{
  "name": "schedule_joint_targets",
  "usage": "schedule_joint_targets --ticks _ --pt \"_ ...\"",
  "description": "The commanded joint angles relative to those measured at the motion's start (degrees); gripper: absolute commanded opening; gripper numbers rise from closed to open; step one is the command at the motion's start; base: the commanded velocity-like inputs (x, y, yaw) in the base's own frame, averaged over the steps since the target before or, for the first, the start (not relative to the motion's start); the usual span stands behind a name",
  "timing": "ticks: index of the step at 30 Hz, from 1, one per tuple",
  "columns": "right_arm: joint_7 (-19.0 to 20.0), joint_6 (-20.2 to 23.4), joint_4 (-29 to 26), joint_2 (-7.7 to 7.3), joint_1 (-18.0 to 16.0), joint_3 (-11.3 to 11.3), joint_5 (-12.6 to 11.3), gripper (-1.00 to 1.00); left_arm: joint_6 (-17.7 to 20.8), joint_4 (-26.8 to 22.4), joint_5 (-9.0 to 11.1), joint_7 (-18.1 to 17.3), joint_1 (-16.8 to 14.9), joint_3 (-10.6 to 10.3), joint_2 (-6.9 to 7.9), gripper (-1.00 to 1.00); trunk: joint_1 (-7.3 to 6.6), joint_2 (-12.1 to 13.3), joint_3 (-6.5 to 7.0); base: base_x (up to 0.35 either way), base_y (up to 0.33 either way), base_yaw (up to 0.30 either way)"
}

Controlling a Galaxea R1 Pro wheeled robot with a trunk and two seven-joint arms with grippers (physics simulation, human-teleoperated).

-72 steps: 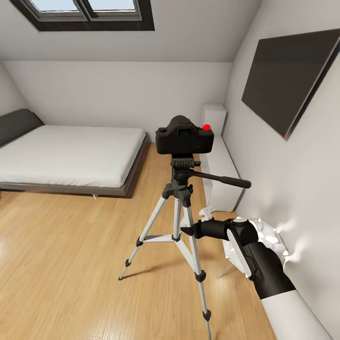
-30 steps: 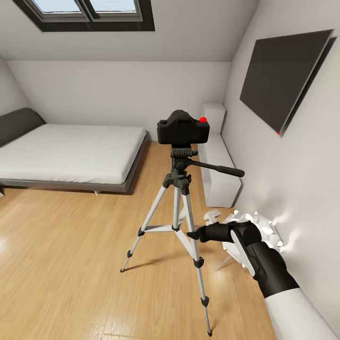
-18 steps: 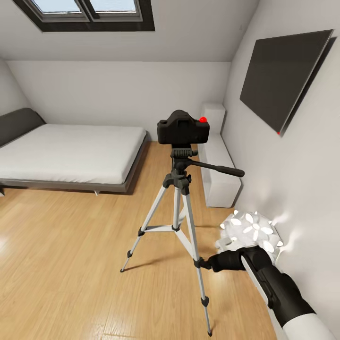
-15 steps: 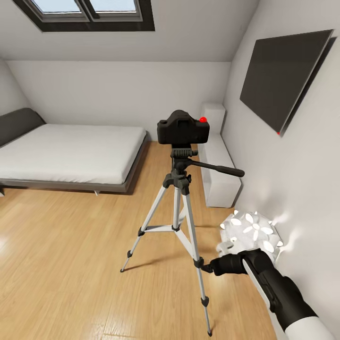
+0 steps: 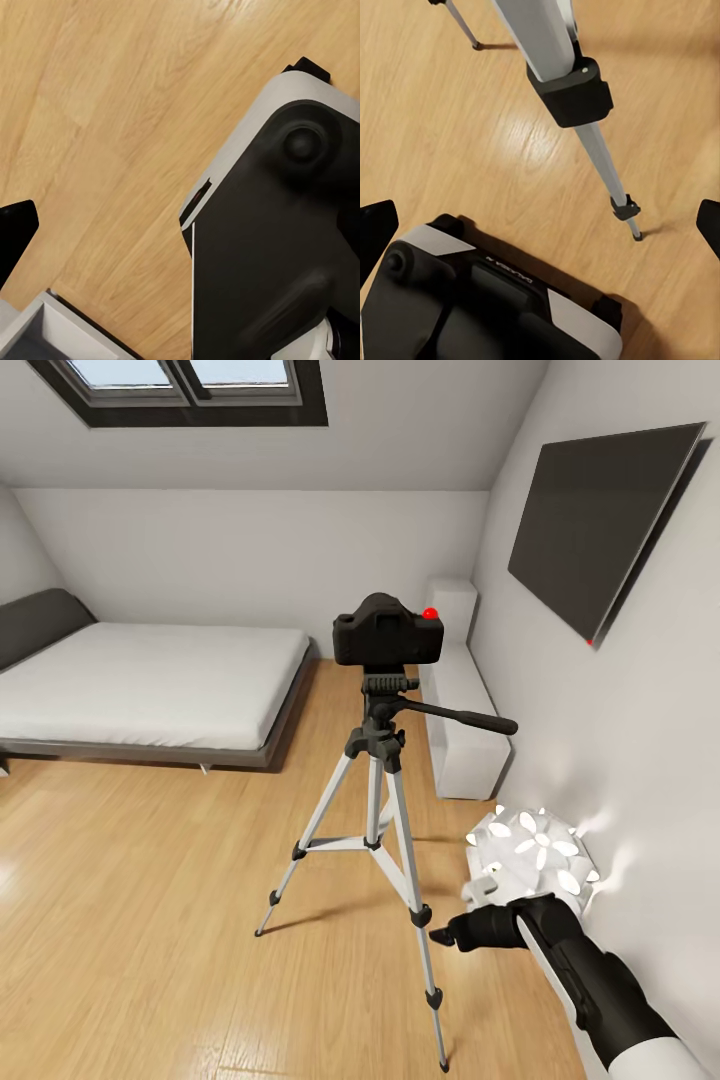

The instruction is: Attach the digital camera to the camera tripod in the bedroom.

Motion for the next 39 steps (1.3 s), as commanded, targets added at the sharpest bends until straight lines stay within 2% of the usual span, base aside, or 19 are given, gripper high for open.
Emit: schedule_joint_targets --ticks 1,11,12,20,21,27,29,30,32,35,39 --pt "0.03 0.26 0.05 -0.05 -0.05 0.09 -0.1 1.0 0.08 -0.01 0.37 0.17 -0.04 -0.48 0.0 1.0 0.03 -0.1 -0.1 0.0 0.0 0.0" --pt "-0.37 -0.03 3.95 -0.1 -0.03 0.01 -0.04 1.0 0.08 -0.01 0.35 0.16 -0.04 -0.48 0.0 1.0 0.03 -0.1 -0.1 0.0 0.0 0.0" --pt "-0.51 -0.78 6.8 -0.12 -0.03 -0.05 -0.06 1.0 0.08 0.0 0.35 0.14 -0.04 -0.48 0.0 1.0 0.03 -0.1 -0.1 0.0 0.0 0.0" --pt "-0.85 -5.94 17.1 -0.19 -0.03 -0.46 -0.01 1.0 0.08 -0.01 0.34 0.11 -0.04 -0.48 0.0 1.0 0.03 -0.1 -0.1 0.0 0.0 0.0" --pt "-2.42 -12.99 32.35 -0.99 -0.03 -0.54 0.0 1.0 0.08 0.02 0.35 0.1 -0.04 -0.48 -0.02 1.0 0.03 -0.1 -0.1 0.0 0.0 0.0" --pt "-4.69 -20.44 45.4 -0.89 -0.03 -0.41 -0.04 1.0 0.08 0.03 0.34 0.09 -0.04 -0.48 -0.07 1.0 0.03 -0.1 -0.1 0.0 0.0 0.0" --pt "-5.86 -23.96 50.64 -0.73 -0.03 -0.39 -0.1 1.0 0.08 0.03 0.33 0.09 -0.04 -0.48 -0.08 1.0 0.03 -0.1 -0.1 0.0 0.0 0.0" --pt "-7.23 -27.88 56.14 -0.57 -0.03 -0.41 -0.26 1.0 0.08 0.03 0.33 0.09 -0.04 -0.48 -0.13 1.0 0.03 -0.1 -0.1 0.0 0.0 0.0" --pt "-8.74 -31.82 60.35 -0.46 0.05 -0.45 -0.38 1.0 0.09 0.03 0.33 0.09 -0.04 -0.48 -0.26 1.0 0.03 -0.1 -0.1 0.0 0.0 0.0" --pt "-11.16 -37.16 63.59 -0.3 0.97 -0.49 -0.6 1.0 0.18 0.03 0.33 0.09 -0.04 -0.48 -0.48 1.0 0.03 -0.1 -0.1 0.0 0.0 0.0" --pt "-14.47 -42.64 65.65 -0.06 5.47 -0.68 -1.08 1.0 0.32 0.03 0.26 0.09 -0.04 -0.48 -0.71 1.0 0.03 -0.1 -0.1 0.0 0.0 0.0"
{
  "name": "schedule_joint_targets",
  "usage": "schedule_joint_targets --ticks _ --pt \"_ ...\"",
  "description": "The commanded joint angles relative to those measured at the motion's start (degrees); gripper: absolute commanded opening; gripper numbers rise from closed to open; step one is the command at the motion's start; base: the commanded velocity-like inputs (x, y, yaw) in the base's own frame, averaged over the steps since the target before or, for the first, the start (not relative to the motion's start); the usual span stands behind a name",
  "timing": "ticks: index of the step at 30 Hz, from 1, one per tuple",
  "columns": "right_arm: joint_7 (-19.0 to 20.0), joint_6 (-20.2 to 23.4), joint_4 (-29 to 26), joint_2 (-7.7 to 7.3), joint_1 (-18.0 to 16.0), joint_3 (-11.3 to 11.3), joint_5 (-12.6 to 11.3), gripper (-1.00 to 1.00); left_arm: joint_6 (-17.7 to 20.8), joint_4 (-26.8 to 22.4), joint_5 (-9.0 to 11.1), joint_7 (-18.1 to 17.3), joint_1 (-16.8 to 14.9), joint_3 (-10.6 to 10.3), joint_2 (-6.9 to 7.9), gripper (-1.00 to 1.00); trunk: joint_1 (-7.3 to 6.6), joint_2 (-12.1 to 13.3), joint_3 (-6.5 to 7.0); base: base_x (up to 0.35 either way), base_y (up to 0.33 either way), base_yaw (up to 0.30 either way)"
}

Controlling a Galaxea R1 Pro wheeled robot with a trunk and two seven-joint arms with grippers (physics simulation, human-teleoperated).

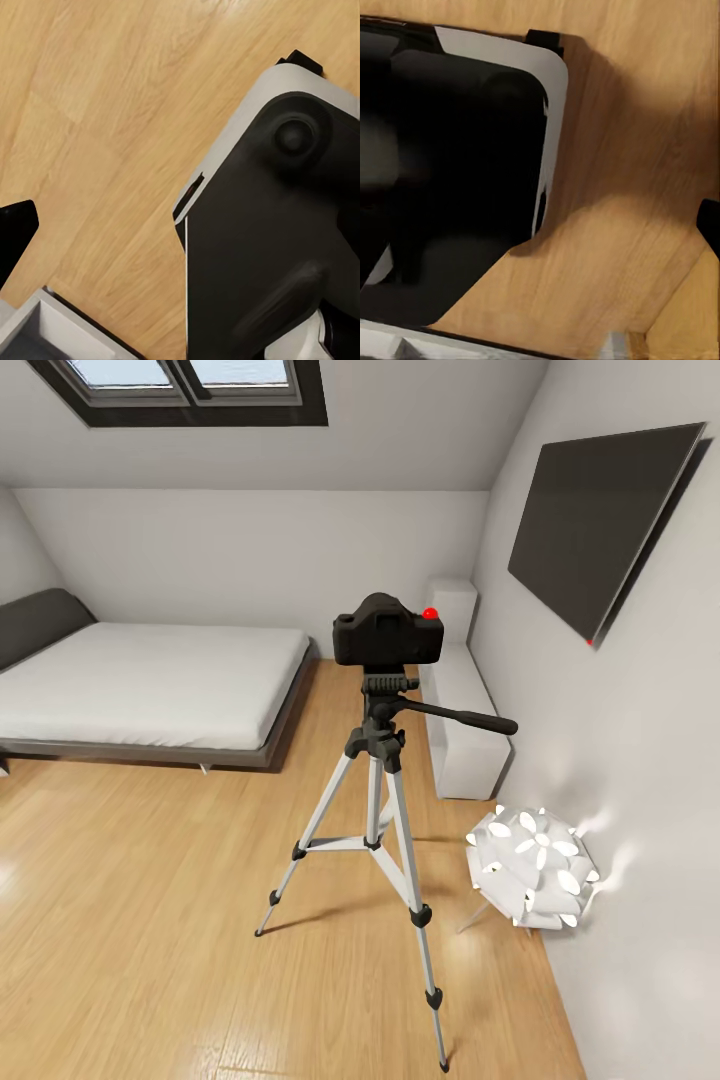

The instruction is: Attach the digital camera to the camera tripod in the bedroom.

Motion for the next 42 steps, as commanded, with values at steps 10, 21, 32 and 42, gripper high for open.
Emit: schedule_joint_targets --ticks 10,21,32,42 --pt "-4.12 -8.69 1.36 0.22 11.71 0.04 -8.07 1.0 0.58 -0.04 -0.07 0.11 -0.04 -0.5 -0.25 1.0 0.03 -0.1 -0.08 0.0 0.0 0.0" --pt "-5.22 -9.49 1.45 0.33 12.91 0.04 -13.31 1.0 0.72 -0.07 -0.27 -0.11 -0.04 -0.56 -0.35 1.0 0.03 -0.1 0.2 0.0 0.0 0.0" --pt "-8.18 -10.11 1.47 3.21 13.07 0.1 -14.72 1.0 0.82 -0.07 -0.83 -6.23 -0.04 -0.59 -0.91 1.0 0.03 -0.1 1.15 0.0 0.0 0.0" --pt "-11.25 -13.8 1.46 6.15 13.19 0.15 -14.73 1.0 0.88 -0.06 -1.83 -7.52 -0.04 -0.58 -0.97 1.0 0.03 -0.1 2.09 0.0 0.0 0.0"
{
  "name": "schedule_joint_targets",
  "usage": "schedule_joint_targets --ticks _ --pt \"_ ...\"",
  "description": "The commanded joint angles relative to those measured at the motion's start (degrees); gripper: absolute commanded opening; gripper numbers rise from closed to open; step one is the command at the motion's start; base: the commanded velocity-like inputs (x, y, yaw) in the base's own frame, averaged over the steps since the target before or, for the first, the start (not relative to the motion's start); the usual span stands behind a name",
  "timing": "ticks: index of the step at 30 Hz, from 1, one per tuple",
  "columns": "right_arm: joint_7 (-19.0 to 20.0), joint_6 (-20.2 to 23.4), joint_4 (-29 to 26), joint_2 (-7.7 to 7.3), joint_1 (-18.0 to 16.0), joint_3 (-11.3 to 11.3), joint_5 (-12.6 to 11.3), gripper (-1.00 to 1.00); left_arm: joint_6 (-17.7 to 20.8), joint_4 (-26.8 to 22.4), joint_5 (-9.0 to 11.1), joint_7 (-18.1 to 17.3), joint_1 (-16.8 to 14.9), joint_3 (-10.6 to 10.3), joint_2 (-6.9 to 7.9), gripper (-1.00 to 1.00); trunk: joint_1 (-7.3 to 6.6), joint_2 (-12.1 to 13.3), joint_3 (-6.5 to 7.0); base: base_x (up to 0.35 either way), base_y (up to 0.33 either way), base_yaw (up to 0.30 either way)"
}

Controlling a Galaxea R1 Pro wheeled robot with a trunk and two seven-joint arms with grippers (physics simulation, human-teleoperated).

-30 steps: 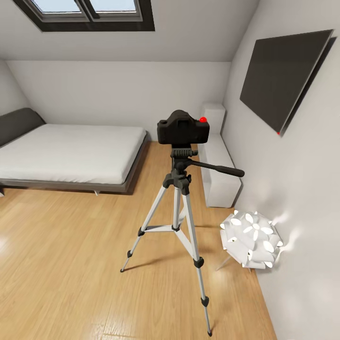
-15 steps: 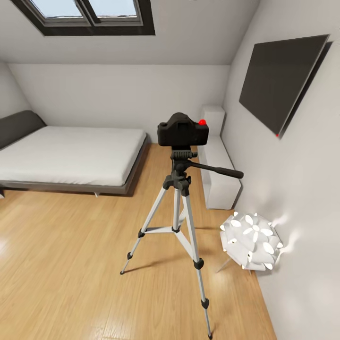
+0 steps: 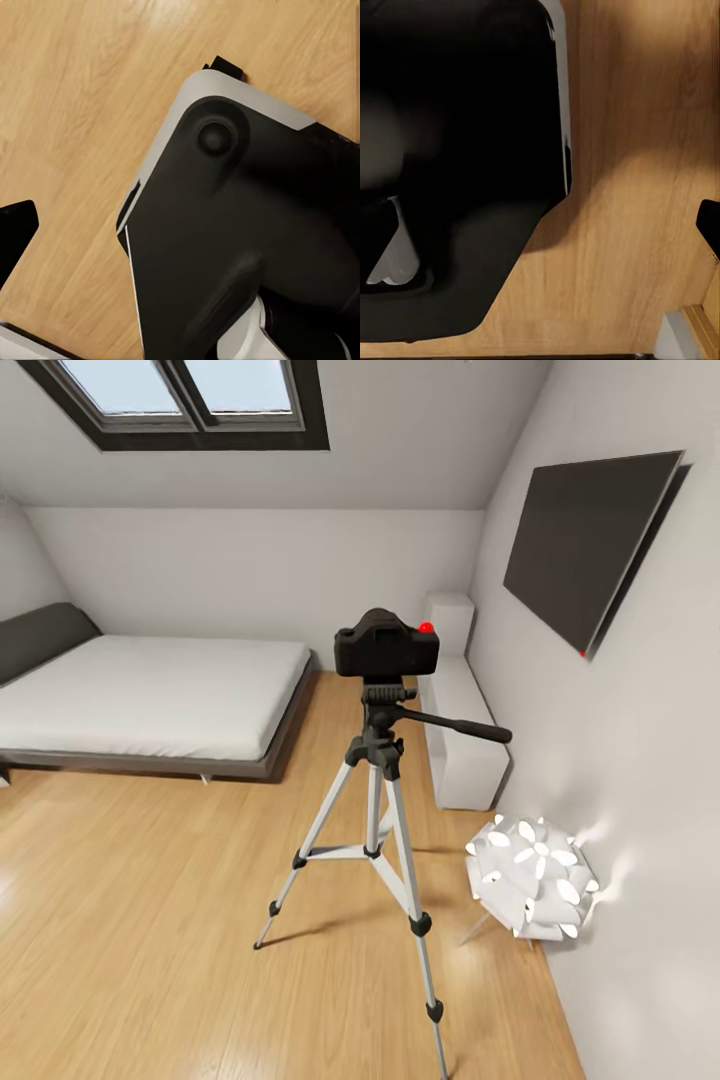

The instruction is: Attach the digital camera to the camera tripod in the bedroom.

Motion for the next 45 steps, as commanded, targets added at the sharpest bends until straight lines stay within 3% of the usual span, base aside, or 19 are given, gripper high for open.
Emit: schedule_joint_targets --ticks 1,25,33,45 --pt "0.01 -0.66 0.2 0.07 -0.07 0.45 -0.58 1.0 0.16 0.0 0.37 0.15 -0.04 -0.48 0.0 1.0 0.03 -0.09 0.0 0.0 0.0 0.0" --pt "-1.13 -2.21 0.19 0.38 0.06 0.81 -0.24 1.0 -0.2 0.11 0.37 0.34 0.05 -0.72 0.18 1.0 0.03 -0.09 2.14 0.0 0.0 0.0" --pt "-1.16 -2.37 0.19 0.11 0.08 0.83 -0.23 1.0 -0.92 0.09 0.29 0.31 2.35 -0.74 0.18 1.0 0.03 -0.09 2.89 0.0 0.0 0.0" --pt "-1.16 -2.43 0.2 0.01 0.08 0.84 -0.23 1.0 -2.95 -0.06 0.2 0.35 2.98 -0.79 0.35 1.0 0.03 -0.09 4.0 0.0 0.0 0.0"
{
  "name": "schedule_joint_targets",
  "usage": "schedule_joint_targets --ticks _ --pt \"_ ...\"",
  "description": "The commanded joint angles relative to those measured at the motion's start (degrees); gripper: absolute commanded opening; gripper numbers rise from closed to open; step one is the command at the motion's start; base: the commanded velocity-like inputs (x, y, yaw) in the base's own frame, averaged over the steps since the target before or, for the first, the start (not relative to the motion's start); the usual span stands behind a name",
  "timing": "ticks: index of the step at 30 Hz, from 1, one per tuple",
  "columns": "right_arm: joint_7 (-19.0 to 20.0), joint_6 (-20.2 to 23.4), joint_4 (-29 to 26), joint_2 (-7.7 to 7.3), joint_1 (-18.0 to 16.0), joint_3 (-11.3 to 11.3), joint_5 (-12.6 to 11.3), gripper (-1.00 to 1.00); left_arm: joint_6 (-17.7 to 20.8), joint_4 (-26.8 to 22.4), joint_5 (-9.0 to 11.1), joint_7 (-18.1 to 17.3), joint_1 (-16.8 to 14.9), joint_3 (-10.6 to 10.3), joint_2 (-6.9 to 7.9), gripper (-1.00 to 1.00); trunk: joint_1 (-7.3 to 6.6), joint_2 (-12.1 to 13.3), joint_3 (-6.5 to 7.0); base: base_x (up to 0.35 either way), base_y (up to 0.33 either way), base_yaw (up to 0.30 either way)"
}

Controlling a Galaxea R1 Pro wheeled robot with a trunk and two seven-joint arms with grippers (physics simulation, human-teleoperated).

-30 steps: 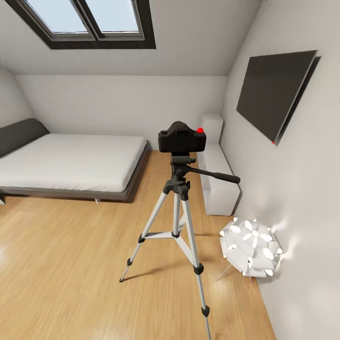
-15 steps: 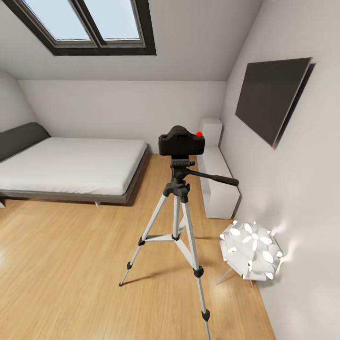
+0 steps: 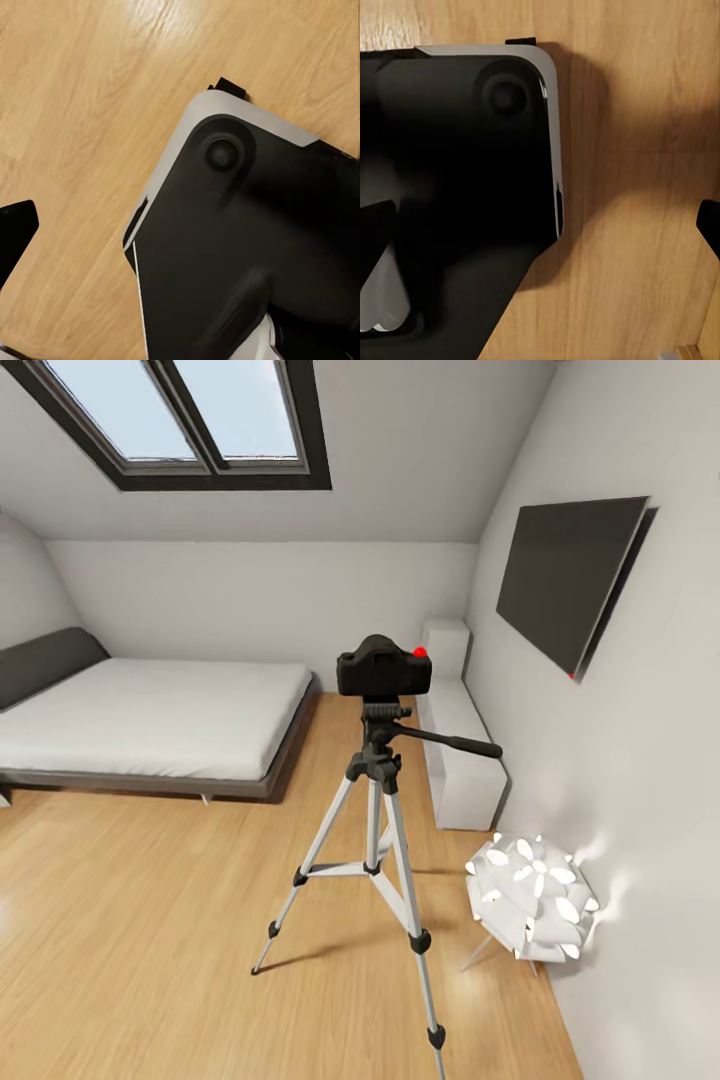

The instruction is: Attach the digital camera to the camera tripod in the bedroom.

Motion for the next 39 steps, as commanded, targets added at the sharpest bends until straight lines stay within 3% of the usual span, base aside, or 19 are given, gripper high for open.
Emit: schedule_joint_targets --ticks 1,26,39 --pt "0.33 -0.34 0.19 0.0 -0.09 0.42 -0.61 1.0 -0.27 -0.03 0.37 0.17 -0.02 -0.49 0.01 1.0 0.03 -0.1 -0.01 0.0 0.0 0.0" --pt "0.33 -0.4 0.17 0.35 -0.05 0.62 -0.4 1.0 -1.0 -0.82 0.21 0.12 0.01 -0.6 0.04 1.0 0.03 -0.1 2.31 0.0 0.0 0.0" --pt "0.25 -0.38 0.17 0.46 -0.09 0.63 3.65 1.0 -1.0 -0.91 0.13 0.12 0.01 -0.76 0.01 1.0 0.03 -0.1 3.51 0.0 0.0 0.0"
